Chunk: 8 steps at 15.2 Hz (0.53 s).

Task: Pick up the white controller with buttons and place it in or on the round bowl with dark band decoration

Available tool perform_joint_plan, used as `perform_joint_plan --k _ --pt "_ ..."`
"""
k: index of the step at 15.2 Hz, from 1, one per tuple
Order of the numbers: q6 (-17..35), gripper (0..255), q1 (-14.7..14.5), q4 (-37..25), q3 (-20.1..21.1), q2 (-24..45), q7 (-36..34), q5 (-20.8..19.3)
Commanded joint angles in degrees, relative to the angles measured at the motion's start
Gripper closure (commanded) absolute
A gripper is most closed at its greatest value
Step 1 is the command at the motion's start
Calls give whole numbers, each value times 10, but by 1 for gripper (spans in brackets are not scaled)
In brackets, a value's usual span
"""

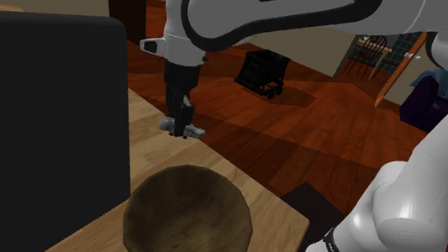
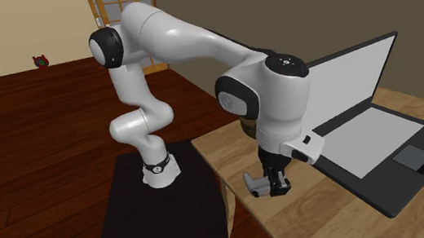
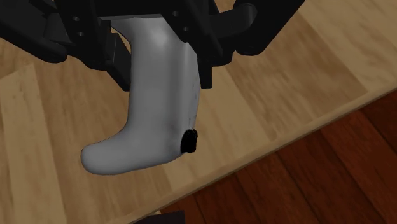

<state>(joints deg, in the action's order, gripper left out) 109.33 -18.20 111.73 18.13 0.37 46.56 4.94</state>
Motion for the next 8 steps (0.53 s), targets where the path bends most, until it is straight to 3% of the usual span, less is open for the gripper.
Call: perform_joint_plan --k 1,8 --pt "-16 255 0 -14 0 -1 -1 0" --pt "-69 255 1 -61 -1 -8 -3 1"
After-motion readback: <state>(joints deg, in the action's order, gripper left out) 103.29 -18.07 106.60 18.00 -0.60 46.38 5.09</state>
